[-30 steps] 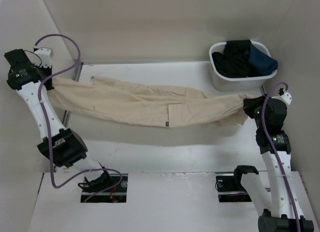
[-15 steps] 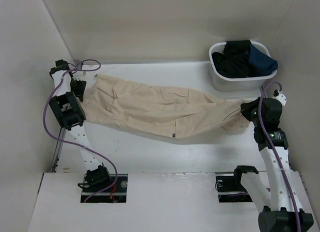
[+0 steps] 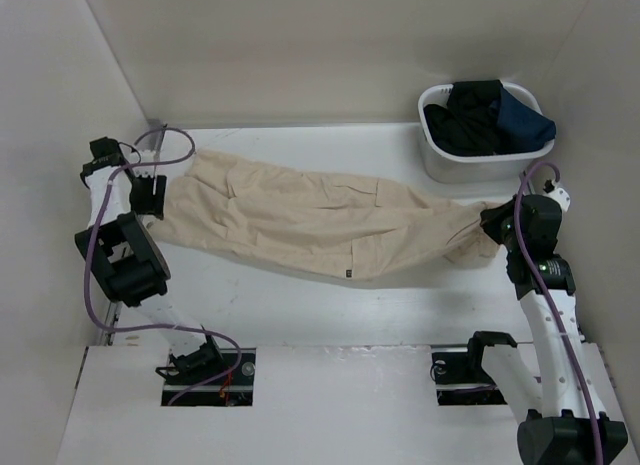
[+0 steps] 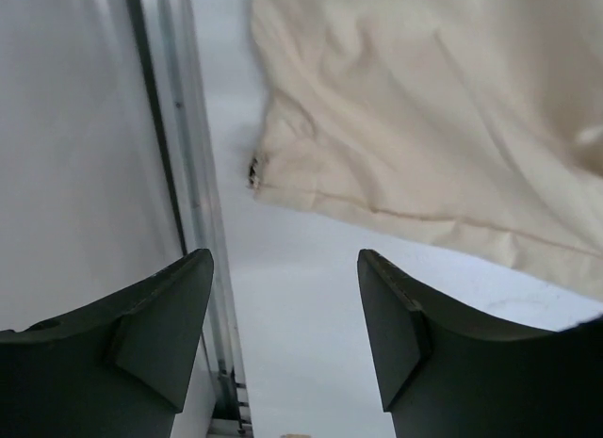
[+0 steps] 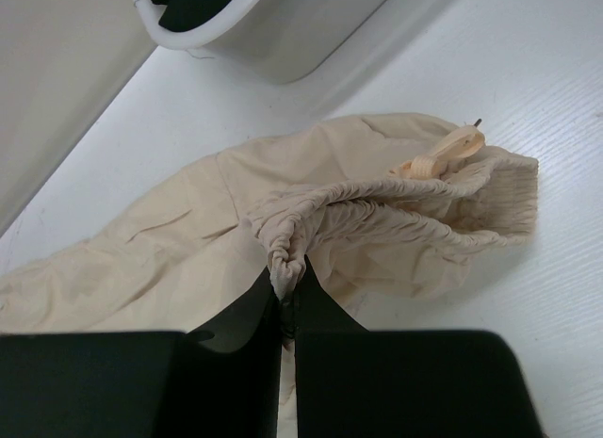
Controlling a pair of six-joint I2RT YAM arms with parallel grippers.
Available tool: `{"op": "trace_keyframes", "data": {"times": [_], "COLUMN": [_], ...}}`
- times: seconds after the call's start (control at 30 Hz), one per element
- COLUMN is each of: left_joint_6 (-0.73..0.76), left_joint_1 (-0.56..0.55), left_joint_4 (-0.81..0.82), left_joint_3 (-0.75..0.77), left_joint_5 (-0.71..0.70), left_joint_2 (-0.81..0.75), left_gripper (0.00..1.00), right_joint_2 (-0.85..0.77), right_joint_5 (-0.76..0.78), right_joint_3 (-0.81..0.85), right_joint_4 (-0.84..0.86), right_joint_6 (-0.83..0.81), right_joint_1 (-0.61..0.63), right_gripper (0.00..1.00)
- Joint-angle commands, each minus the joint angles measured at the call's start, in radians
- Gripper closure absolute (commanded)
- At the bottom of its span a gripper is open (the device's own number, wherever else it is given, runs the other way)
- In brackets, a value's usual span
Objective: Fold and stack the trousers
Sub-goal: Flatten the trousers out
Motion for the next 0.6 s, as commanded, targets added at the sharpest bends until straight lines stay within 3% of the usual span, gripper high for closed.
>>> {"op": "trace_keyframes", "data": {"times": [0.0, 0.37, 0.5, 0.57], "left_joint_6": [0.018, -0.084, -0.096, -0.100], "left_joint_1": [0.021, 0.029, 0.006, 0.003], "left_joint_4": [0.054, 0.199, 0.198, 0.220], "left_joint_3": [-0.099, -0.071, -0.074, -0.082], "left_joint_5": [0.023, 0.007, 0.011, 0.011], "left_joint_2": [0.045, 0.168, 0.194, 0.208], "left_gripper": [0.39, 0.41, 0.57, 0.83], "right_joint_2": [-0.003, -0.034, -0.040, -0.040], "right_joint_5": [0.027, 0.039, 0.034, 0.031], "right_joint_3": [0.013, -0.036, -0.051, -0.060], "right_joint_4": [0.030, 0.042, 0.035, 0.035], "right_joint_6": [-0.014, -0.011, -0.016, -0.016], "right_joint_1": [0.009, 0.015, 0.012, 0.003], "right_gripper": [1.00, 1.00, 1.00, 1.00]}}
